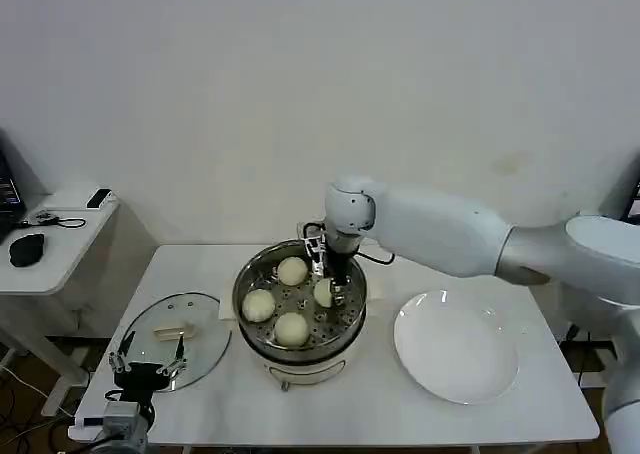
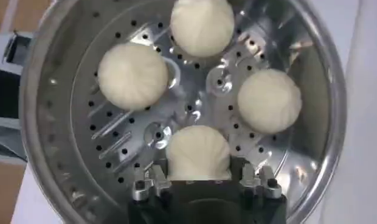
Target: Take steamed baozi put them in steamer then cover it.
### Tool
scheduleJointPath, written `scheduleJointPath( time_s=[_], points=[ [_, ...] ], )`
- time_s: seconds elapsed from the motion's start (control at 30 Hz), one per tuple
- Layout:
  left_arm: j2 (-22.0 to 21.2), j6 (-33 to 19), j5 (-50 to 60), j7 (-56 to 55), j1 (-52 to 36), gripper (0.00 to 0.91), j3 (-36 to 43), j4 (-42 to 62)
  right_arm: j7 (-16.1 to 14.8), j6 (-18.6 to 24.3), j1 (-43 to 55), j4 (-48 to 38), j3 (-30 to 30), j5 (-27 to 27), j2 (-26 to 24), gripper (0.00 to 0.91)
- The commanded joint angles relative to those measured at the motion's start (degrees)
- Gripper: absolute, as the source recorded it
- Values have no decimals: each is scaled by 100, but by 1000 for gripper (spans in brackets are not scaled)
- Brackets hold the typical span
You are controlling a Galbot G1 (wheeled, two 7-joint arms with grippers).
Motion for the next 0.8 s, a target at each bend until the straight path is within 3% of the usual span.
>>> scheduleJointPath(
  time_s=[0.03, 0.23, 0.47, 0.6, 0.67, 0.7, 0.8],
  points=[
    [4, 2, 0, 1, -5, 907, 5, 10, 86, -31, -49, -2, -10, 35, -66, 907],
    [-8, 29, -10, 44, -60, 907, 2, 16, 114, -73, 66, 191, 272, 267, -330, 907],
    [22, 57, -120, 138, -38, 907, -36, -48, 64, 136, 268, 488, 1084, 724, -1098, 907],
    [33, 35, -258, 123, -46, 907, -78, -14, 418, 448, -286, 525, 2654, 813, -1560, 907],
    [57, 4, -303, 87, -25, 907, -77, 18, 924, 635, -629, 670, 3410, 926, -1755, 907],
    [69, -27, -323, 59, -12, 907, -73, 40, 1206, 932, -835, 736, 3823, 995, -1902, 907],
    [110, -124, -321, -23, 78, 907, -53, 84, 1384, 1104, -1437, 992, 4820, 955, -2179, 907]
  ],
)
